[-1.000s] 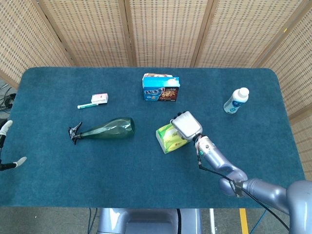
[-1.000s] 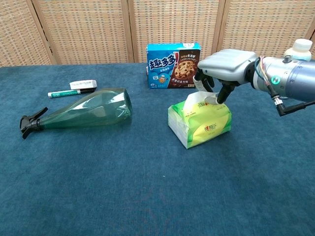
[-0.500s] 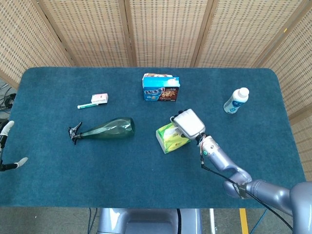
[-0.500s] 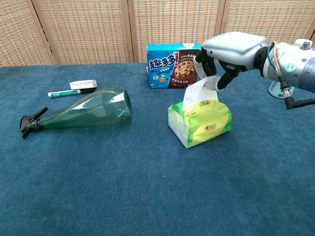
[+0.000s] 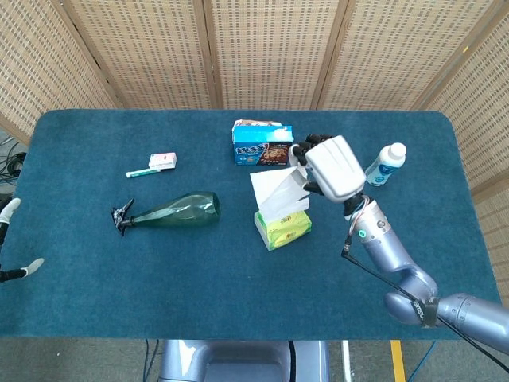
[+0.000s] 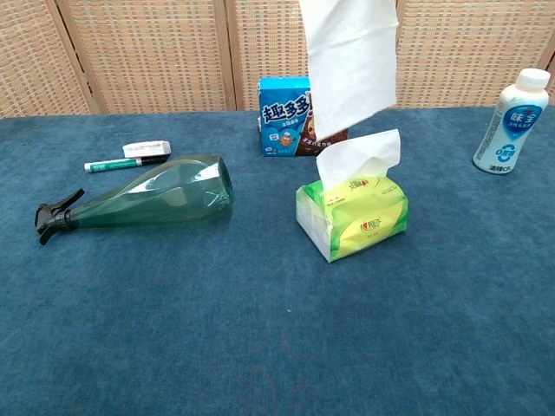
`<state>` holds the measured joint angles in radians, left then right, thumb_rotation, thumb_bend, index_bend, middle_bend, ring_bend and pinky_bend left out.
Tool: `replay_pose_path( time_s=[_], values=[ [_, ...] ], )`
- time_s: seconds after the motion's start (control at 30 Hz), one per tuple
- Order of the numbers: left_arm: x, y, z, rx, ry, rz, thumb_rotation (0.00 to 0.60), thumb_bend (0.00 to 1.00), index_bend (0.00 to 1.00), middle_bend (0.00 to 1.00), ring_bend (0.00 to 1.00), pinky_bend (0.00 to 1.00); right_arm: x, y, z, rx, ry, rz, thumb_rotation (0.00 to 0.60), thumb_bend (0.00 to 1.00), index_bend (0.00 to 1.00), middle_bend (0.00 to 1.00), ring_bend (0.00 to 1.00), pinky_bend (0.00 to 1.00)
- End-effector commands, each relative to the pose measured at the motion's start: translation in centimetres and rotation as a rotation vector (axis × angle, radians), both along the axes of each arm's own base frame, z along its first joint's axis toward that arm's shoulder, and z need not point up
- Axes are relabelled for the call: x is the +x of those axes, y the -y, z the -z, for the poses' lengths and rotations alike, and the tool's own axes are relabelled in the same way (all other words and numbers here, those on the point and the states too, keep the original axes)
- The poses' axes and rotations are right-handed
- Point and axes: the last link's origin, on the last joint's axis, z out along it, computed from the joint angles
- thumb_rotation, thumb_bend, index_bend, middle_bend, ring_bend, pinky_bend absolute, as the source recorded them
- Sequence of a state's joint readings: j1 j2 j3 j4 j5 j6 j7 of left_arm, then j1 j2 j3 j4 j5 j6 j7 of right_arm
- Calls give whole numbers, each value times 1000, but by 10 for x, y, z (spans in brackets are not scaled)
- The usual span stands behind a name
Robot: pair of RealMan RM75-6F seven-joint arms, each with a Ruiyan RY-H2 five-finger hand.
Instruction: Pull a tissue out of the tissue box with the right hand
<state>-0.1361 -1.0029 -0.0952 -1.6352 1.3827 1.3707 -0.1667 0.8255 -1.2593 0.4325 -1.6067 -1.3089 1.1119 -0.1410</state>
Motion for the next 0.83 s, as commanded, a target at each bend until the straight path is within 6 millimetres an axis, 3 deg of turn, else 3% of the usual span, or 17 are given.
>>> replay_pose_path(
  time_s=[0.03, 0.2, 0.33, 0.57, 0.83],
  values=[
    [-1, 0, -1, 0, 1, -2, 600, 13, 0, 0, 0, 0, 6, 18, -16, 22, 174, 72, 600, 620, 666, 634, 520, 597],
    [-2, -2, -1, -1, 7, -9, 600, 13, 0, 0, 0, 0, 6, 46, -2, 100, 337, 218, 600, 620, 666, 634, 520, 597],
    [-5, -4, -1, -6, 9, -17, 600, 14, 0, 0, 0, 0, 1, 58, 29, 201, 428, 322, 600, 620, 665, 634, 520, 597],
    [-7, -8, -2, -9, 15, -33, 600, 13, 0, 0, 0, 0, -4, 63, 84, 380, 510, 434, 600, 620, 665, 634, 520, 597],
    [-9, -10, -2, -15, 18, -42, 600, 14, 0, 0, 0, 0, -5, 62, 123, 512, 553, 500, 600, 620, 665, 634, 520, 597]
  ],
)
